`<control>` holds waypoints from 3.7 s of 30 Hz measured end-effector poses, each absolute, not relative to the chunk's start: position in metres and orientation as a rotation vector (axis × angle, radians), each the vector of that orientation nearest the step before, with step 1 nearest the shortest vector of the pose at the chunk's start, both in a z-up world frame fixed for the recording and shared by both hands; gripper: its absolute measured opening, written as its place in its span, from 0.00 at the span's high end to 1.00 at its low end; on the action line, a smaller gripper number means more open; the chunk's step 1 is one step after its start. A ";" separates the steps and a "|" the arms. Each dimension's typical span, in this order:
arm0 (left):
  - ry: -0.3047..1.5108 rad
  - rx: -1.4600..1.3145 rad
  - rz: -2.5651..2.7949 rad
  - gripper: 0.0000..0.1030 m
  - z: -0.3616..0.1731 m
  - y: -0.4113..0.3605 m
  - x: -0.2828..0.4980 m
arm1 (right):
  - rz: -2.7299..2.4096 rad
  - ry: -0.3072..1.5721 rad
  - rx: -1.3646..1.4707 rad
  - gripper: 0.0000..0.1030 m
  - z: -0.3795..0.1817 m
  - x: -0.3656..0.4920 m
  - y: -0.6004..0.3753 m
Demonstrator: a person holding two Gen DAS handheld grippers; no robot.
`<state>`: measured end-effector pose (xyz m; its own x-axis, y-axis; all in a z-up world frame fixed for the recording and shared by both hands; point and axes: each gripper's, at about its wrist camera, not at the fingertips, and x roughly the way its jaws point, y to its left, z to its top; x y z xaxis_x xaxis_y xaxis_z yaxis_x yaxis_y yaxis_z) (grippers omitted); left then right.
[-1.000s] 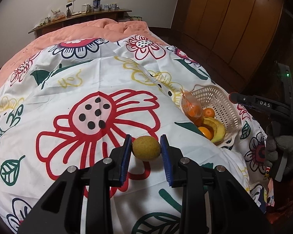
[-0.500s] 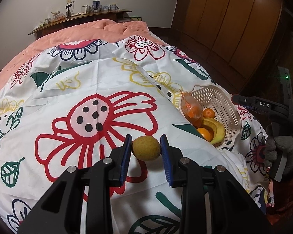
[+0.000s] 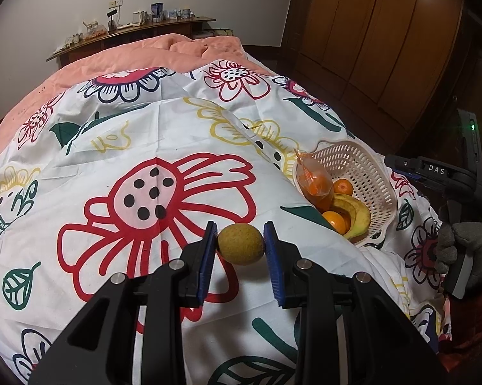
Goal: Organize fruits
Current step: 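Carry the yellow-green fruit into the basket and open the left tool, then withdraw both open tools from the basket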
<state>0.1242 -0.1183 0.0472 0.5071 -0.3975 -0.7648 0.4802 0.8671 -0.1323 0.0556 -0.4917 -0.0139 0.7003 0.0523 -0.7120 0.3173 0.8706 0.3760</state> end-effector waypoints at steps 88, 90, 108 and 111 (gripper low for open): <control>0.716 0.287 -0.577 0.04 0.082 -0.259 0.158 | -0.262 0.721 0.487 0.23 -0.014 0.023 -0.513; 0.703 0.298 -0.571 0.03 0.083 -0.258 0.153 | -0.264 0.716 0.473 0.17 -0.012 0.018 -0.512; 0.646 0.342 -0.499 0.03 0.080 -0.228 0.100 | -0.175 0.803 0.236 0.05 -0.008 -0.005 -0.449; 0.629 0.353 -0.485 0.03 0.080 -0.226 0.091 | -0.151 0.813 0.220 0.05 -0.008 -0.008 -0.439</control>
